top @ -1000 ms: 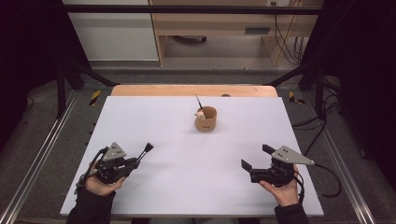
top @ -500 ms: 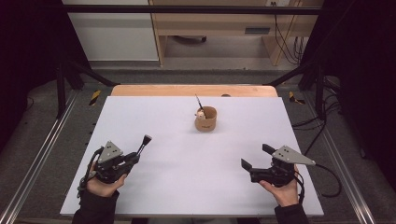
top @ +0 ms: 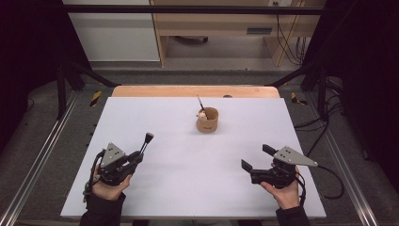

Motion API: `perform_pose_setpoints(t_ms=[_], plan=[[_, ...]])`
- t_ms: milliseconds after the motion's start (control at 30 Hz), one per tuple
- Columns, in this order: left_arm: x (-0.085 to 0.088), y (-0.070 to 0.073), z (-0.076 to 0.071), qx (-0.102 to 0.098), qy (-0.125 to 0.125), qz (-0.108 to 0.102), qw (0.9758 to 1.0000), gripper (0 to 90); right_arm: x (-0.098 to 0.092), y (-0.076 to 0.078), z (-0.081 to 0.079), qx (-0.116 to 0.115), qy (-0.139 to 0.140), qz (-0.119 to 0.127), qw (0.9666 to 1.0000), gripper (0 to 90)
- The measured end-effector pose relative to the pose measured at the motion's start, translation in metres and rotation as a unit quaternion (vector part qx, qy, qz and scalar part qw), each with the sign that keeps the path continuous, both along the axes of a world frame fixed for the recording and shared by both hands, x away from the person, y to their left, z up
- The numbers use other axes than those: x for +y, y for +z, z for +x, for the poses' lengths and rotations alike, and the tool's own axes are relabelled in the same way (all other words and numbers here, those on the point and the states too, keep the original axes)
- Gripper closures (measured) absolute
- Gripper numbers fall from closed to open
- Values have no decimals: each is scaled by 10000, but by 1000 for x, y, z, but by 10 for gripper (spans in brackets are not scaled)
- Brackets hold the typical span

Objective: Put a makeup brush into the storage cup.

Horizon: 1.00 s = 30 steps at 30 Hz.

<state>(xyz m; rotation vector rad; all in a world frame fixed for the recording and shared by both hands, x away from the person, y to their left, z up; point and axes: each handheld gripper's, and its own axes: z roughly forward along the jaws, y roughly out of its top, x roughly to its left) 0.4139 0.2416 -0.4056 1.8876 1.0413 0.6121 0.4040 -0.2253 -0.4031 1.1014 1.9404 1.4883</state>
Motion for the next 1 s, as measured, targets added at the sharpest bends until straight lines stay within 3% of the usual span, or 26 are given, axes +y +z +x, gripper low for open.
perform_pose_setpoints(t_ms=[67, 100, 400, 1000], plan=[[-2, 0, 1, -129, -33, -41, 9999, 779, 1, 0, 0, 1, -5, 39, 10000, 38], [-3, 0, -1, -69, 43, -58, 10000, 779, 1, 1, 0, 1, -3, 51, 10000, 38], [-11, 4, -2, -223, 93, -211, 9995, 779, 5, 4, 2, 8, 29, 139, 9999, 41], [-27, 13, -3, -466, 52, -319, 9984, 779, 19, 16, 6, -70, 66, 366, 9993, 59]])
